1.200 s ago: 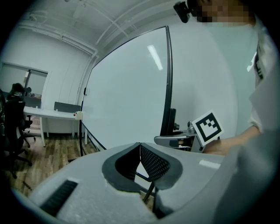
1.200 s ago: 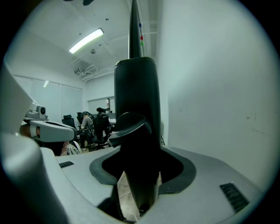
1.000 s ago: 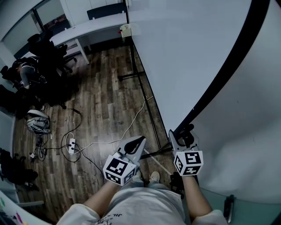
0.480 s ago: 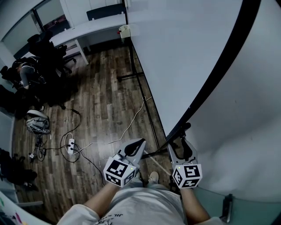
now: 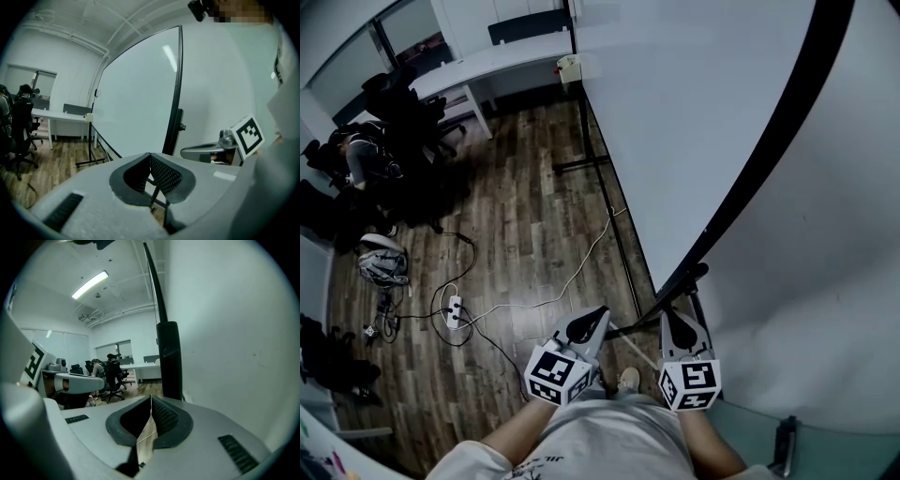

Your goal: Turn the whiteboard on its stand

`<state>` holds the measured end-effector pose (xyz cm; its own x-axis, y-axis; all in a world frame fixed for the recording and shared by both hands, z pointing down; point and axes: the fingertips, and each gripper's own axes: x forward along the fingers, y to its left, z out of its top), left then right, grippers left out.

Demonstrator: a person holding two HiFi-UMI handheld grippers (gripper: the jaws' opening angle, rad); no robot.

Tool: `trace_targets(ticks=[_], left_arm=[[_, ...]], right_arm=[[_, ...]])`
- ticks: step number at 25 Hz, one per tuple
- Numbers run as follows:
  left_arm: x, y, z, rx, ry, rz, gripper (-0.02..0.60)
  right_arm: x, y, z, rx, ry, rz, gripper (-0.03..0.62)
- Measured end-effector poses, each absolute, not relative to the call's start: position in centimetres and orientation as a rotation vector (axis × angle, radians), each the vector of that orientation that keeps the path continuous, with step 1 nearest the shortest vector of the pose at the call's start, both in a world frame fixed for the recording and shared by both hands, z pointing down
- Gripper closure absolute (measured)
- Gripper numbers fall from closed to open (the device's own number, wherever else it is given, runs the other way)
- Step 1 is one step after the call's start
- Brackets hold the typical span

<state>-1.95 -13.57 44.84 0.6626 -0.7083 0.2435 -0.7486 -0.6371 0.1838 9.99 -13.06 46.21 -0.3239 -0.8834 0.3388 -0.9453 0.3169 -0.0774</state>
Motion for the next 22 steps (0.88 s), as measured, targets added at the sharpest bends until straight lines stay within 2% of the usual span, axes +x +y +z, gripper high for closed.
trace_targets(ticks=[22], left_arm=[[-2.9, -13.3, 45.2, 2.596, -1.188, 0.222, 0.571]], right_arm=[[8.3, -13.7, 46.7, 1.565, -2.374, 0.463, 0.589]])
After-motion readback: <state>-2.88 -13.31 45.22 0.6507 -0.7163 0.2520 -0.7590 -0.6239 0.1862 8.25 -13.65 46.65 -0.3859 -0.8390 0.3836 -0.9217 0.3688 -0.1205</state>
